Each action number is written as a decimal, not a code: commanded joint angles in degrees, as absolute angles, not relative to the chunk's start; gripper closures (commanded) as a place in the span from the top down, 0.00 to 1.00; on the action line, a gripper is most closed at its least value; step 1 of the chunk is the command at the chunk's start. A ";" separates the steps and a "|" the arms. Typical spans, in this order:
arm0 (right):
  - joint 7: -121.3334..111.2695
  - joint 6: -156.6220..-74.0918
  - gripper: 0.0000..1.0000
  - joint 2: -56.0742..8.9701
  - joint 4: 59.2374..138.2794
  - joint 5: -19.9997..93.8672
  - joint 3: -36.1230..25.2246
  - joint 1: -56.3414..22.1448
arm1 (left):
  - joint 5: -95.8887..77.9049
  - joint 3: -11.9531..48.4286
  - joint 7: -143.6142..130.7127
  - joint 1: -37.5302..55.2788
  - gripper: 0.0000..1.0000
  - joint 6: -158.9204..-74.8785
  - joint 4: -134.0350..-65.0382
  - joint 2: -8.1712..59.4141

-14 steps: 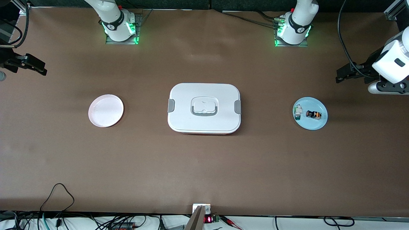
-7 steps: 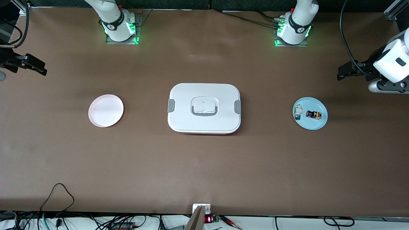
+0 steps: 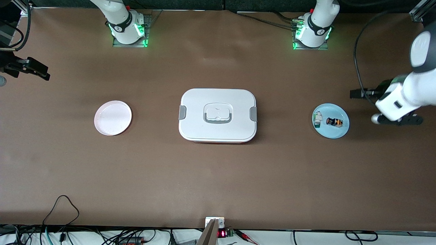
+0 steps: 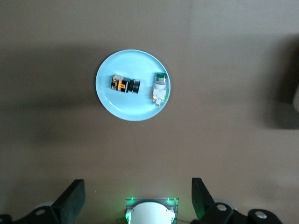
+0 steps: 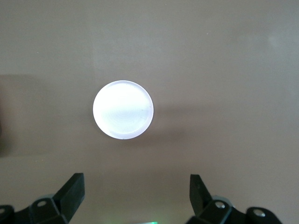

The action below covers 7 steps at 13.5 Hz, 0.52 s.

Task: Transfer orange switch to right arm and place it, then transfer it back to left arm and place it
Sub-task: 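Move the left gripper over the orange switch on the blue plate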

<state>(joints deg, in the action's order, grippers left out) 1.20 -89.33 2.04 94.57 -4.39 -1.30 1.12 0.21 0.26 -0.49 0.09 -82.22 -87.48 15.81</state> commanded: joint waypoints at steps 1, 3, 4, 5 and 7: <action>0.18 -88.15 1.00 1.58 93.16 -4.04 -1.23 0.97 | 0.97 0.44 2.54 -0.87 1.00 -90.48 -95.41 15.64; 0.26 -88.15 1.00 1.58 93.16 -3.96 -1.23 0.97 | 1.05 0.44 3.77 -2.37 1.00 -98.84 -102.62 15.64; 0.26 -88.15 1.00 1.58 93.16 -3.96 -1.23 0.97 | 0.88 0.53 7.09 -2.81 1.00 -102.10 -105.35 15.82; 0.26 -88.24 1.00 1.58 93.16 -3.96 -1.23 0.97 | 0.88 0.53 8.77 -3.25 1.00 -105.61 -107.47 16.08; 0.35 -88.24 1.00 1.58 93.16 -3.96 -1.23 1.05 | 0.88 0.53 8.96 -3.25 1.00 -111.42 -110.90 17.04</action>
